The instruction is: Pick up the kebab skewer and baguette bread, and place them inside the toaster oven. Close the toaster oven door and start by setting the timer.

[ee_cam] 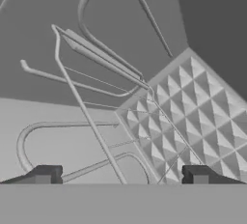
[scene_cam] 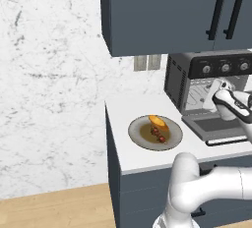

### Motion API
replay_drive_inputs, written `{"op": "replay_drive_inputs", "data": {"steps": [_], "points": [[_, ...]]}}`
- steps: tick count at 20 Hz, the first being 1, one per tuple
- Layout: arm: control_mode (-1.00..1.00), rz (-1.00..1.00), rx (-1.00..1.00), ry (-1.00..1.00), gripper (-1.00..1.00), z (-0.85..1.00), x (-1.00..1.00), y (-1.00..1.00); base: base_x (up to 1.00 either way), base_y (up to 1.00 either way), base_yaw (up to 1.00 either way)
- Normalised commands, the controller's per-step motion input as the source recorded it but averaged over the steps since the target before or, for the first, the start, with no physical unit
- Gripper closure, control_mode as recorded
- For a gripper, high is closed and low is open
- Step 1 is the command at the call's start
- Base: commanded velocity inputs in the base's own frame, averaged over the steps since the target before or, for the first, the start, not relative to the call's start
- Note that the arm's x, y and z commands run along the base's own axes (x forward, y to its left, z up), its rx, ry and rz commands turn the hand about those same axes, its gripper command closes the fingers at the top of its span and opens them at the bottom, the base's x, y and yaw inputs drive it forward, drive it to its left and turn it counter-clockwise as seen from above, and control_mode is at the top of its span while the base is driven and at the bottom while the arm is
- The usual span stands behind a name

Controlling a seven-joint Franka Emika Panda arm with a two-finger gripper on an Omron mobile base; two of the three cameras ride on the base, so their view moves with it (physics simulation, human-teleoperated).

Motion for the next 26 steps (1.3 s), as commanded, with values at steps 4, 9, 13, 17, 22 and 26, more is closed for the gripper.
{"op": "replay_drive_inputs", "data": {"steps": [4, 9, 13, 17, 22, 26], "points": [[-1.0, -0.05, -0.01, -0.07, 1.0, 0.02, 0.16, -0.01, 0.0, 0.0, 0.0], [-1.0, -0.01, 0.0, 0.0, 1.0, 0.36, 0.01, -0.08, 0.0, 0.0, 0.0], [-1.0, 0.0, 0.02, 0.0, 1.0, 0.51, -0.16, -0.24, 0.0, 0.0, 0.0], [-1.0, 0.0, 0.03, 0.0, 1.0, 0.44, -0.57, -0.16, 0.0, 0.0, 0.0], [-1.0, 0.0, 0.04, 0.0, 1.0, 0.38, -0.81, -0.19, 0.0, 0.0, 0.0], [-1.0, -0.01, 0.02, 0.0, 1.0, 0.42, -0.96, -0.14, 0.0, 0.0, 0.0]]}}
